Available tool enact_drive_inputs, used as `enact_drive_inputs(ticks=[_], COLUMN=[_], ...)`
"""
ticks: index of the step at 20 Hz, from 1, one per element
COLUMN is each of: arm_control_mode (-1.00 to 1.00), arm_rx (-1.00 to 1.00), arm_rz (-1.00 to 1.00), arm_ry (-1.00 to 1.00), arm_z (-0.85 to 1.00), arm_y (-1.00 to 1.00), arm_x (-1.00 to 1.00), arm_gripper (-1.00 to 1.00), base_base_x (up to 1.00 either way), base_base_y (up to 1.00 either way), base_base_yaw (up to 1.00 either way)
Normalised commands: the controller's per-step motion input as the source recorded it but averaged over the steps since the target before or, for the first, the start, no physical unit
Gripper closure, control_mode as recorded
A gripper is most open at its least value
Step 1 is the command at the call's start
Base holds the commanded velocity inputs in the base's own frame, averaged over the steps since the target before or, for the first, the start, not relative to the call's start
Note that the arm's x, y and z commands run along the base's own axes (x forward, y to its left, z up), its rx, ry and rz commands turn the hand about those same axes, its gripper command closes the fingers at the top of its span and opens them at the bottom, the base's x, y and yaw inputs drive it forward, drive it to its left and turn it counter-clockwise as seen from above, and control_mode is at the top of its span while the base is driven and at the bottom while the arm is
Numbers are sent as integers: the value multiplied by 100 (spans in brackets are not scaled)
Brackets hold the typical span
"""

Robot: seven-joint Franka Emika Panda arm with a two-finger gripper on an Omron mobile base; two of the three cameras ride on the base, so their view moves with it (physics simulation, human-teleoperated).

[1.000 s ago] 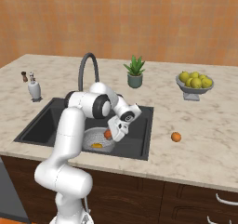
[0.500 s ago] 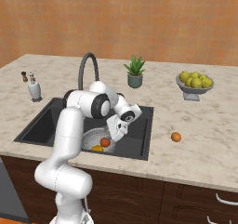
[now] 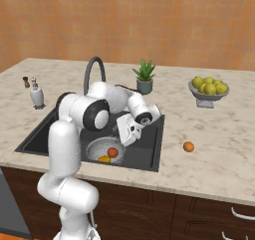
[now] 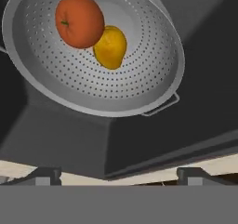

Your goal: Put the colander in the sink, put the tangerine, mango, orange in the colander, and turn on the sink faucet and pour water over the colander.

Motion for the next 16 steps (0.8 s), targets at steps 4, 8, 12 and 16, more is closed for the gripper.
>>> enact_drive_inputs(ticks=[4, 8, 12, 16], arm_control_mode=[-100, -100, -100, -100], arm_rx=[-15, -15, -19, -21], arm_rz=[0, 8, 14, 18], arm_ry=[2, 0, 0, 0], arm_z=[89, 95, 67, 41], arm_y=[-54, -68, -70, -70], arm_x=[-64, -73, -81, -62], arm_gripper=[-100, -100, -100, -100], base_base_x=[0, 0, 0, 0], base_base_y=[0, 0, 0, 0], base_base_yaw=[0, 0, 0, 0])
